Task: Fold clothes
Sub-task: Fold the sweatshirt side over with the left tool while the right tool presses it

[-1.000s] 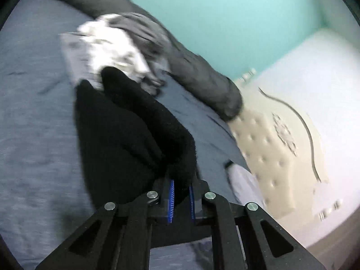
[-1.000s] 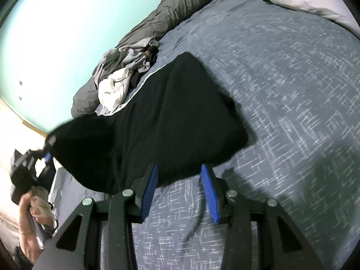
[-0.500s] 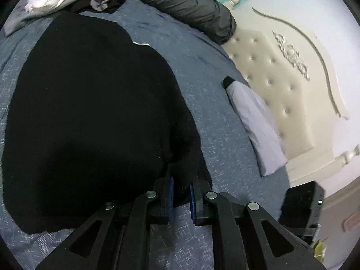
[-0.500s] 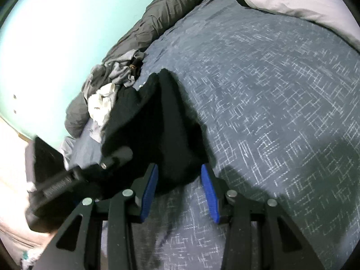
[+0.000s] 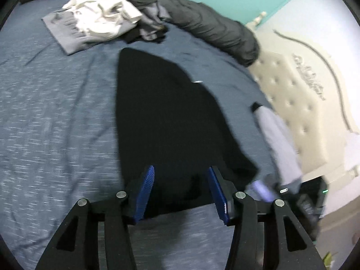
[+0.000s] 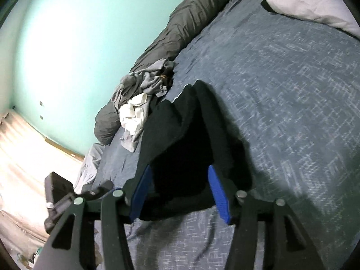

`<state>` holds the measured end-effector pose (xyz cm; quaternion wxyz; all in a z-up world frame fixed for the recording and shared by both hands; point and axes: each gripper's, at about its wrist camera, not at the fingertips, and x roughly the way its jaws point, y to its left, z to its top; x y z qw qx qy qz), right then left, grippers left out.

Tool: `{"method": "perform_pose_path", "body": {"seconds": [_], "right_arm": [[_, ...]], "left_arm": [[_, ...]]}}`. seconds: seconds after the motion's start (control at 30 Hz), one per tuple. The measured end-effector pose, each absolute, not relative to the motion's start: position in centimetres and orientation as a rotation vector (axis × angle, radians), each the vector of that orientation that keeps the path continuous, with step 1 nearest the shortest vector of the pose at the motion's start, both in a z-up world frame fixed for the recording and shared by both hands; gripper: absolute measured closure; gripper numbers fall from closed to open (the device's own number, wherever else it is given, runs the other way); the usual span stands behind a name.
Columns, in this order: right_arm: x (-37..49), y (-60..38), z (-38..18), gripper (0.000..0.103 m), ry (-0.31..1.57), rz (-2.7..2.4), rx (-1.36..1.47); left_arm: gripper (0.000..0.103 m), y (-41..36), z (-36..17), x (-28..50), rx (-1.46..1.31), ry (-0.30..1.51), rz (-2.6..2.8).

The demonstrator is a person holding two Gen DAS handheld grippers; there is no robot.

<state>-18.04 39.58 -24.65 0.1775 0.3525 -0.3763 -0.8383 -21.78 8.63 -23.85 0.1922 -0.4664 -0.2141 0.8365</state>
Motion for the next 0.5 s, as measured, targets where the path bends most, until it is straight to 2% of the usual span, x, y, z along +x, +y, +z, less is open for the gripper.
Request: {"method": "perform_pose_path", "body": {"seconds": [0.07, 0.2, 0.43, 0.47, 0.5], "right_arm": [[-18.2, 39.2, -24.4, 0.048, -1.055, -2.372, 0.977], [-18.8, 37.8, -23.8, 0.041, -0.981, -2.370, 0.969], [-21.2, 34.9, -25.7, 0.041, -0.825, -2.420, 1.115], [-21.4, 34.9, -26.0, 0.044, -0.823, -2.430, 1.124], [-21.6, 34.9, -26.3, 0.061, -0.818, -2.438, 1.131]], "left_arm": [[0.049, 8.3, -24.7, -21.6, -1.338, -0.569, 2.353], [0.048, 9.0, -25.4, -21.4, -1.342, -0.504, 2.362], [0.046, 9.9, -25.8, -21.3, -1.326, -0.428, 2.371], [0.046, 10.0, -25.8, -21.4, -1.327, -0.423, 2.370], [0.046, 10.0, -25.9, -21.4, -1.327, -0.417, 2.370]]}}
